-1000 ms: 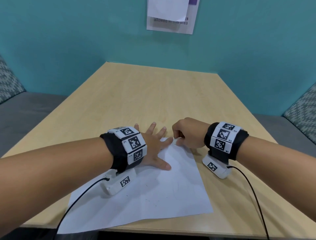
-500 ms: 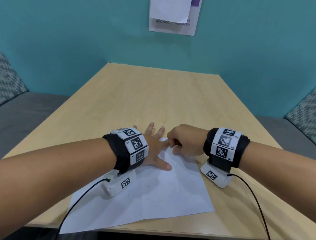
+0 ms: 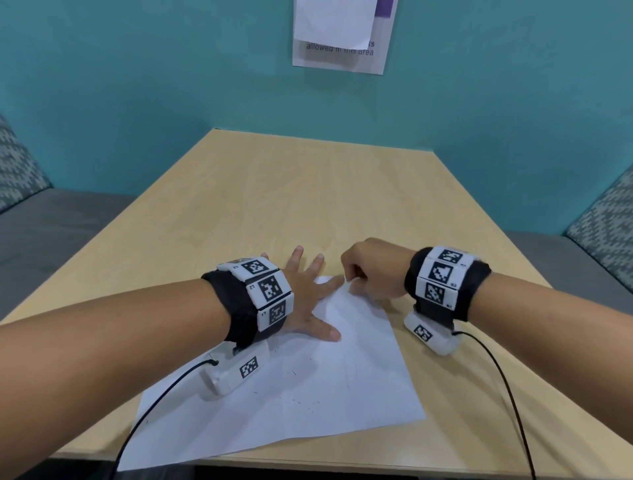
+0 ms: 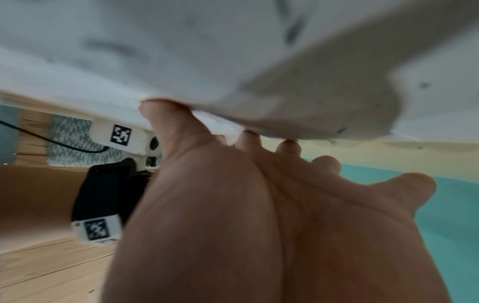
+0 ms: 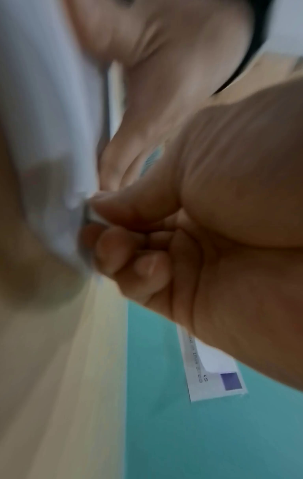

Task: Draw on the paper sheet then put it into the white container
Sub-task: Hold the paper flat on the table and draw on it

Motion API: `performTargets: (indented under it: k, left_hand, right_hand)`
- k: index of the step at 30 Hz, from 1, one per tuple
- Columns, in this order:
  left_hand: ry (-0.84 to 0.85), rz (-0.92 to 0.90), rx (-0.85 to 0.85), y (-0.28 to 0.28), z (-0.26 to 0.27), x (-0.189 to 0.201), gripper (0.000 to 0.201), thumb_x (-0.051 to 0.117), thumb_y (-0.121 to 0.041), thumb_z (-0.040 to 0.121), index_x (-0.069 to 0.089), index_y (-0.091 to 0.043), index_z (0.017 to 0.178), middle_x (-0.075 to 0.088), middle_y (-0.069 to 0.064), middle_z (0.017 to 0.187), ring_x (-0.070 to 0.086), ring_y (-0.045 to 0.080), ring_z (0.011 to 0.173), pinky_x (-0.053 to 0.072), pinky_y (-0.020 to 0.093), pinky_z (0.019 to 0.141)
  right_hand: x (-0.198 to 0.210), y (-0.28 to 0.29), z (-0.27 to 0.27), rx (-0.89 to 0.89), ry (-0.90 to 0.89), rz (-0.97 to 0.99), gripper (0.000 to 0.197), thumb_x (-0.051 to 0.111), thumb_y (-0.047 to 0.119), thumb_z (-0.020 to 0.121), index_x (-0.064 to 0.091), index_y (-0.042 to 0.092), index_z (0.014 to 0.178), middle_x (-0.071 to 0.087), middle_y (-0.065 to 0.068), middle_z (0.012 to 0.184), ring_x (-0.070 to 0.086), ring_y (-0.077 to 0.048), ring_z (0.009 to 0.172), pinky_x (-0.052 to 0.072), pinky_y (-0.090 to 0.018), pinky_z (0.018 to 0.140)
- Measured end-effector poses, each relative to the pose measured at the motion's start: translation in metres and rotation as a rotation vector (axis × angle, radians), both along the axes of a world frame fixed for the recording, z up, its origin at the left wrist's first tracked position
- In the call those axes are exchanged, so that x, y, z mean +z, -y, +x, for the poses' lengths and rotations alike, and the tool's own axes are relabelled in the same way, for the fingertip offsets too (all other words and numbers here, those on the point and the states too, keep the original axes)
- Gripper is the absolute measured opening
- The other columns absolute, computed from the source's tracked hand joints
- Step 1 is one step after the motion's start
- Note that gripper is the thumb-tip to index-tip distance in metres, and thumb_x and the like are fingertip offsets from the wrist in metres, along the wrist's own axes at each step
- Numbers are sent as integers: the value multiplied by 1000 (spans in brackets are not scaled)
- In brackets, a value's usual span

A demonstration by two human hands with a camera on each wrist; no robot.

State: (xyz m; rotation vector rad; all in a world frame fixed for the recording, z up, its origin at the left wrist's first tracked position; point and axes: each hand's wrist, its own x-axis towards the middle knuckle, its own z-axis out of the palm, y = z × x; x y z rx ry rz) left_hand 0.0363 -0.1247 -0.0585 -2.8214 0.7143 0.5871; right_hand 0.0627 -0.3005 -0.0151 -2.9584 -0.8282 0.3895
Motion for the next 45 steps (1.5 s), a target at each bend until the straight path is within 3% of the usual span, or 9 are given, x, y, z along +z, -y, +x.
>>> performTargets:
  k: [4,9,14,18,23,27,32,42,45]
  left_hand:
    - [-23,-1,-9,-2,1,1,100,38,-90,75,-13,-50,152,-25,0,164,-26,38,147,2,79,105]
    - [-22,8,-1,-2,2,1,103,38,-91,74,-22,-52,148,-26,-1,163,-27,36,147,2,77,106]
    - [-42,20,-2,-1,3,1,99,37,-91,73,-11,-54,151,-27,-2,163,-28,37,147,1,80,105]
    - [-52,19,6,-1,2,4,103,38,-90,75,-21,-51,149,-29,-2,162,-29,36,146,1,78,106]
    - [-56,15,9,-2,1,5,103,40,-90,74,-19,-52,150,-28,-1,163,-30,37,146,0,79,105]
    - [-46,19,8,0,0,6,103,40,-89,75,-21,-51,149,-27,-1,163,-29,37,146,1,78,105]
    - [-50,11,6,-4,2,4,103,40,-91,73,-24,-56,145,-27,-1,163,-28,38,147,1,79,105]
    - [-53,29,13,-2,1,7,104,41,-88,74,-21,-52,149,-27,1,163,-28,39,146,2,79,106]
    - [-54,32,18,1,-1,9,103,42,-87,77,-20,-49,150,-26,2,163,-29,40,146,0,76,107]
  right_hand:
    - [-6,-8,-18,88,-48,8,6,61,17,83,62,11,85,57,3,72,50,-16,66,40,-27,60]
    - [-1,-4,-1,12,-27,18,9,64,20,84,58,17,79,54,7,68,52,-17,67,39,-25,59]
    - [-6,-11,-18,103,-75,7,6,64,18,83,61,12,84,60,0,74,51,-17,66,43,-28,63]
    - [-1,-2,0,29,-18,12,8,65,19,84,58,16,80,55,6,69,51,-17,67,39,-25,59]
    - [-7,-5,-8,78,-68,26,8,65,19,83,58,17,79,53,10,68,49,-10,62,38,-23,58]
    - [0,4,5,0,-14,21,7,65,20,83,59,18,80,59,5,73,55,-19,70,45,-28,63]
    - [-6,0,-10,81,-76,16,10,64,18,82,55,21,77,55,9,70,50,-12,64,41,-23,58]
    - [-5,2,-14,67,-68,2,6,65,20,83,61,17,86,59,6,76,53,-14,68,40,-22,59]
    - [0,4,-9,6,-7,5,7,64,19,84,63,14,88,61,1,78,56,-21,73,44,-27,63]
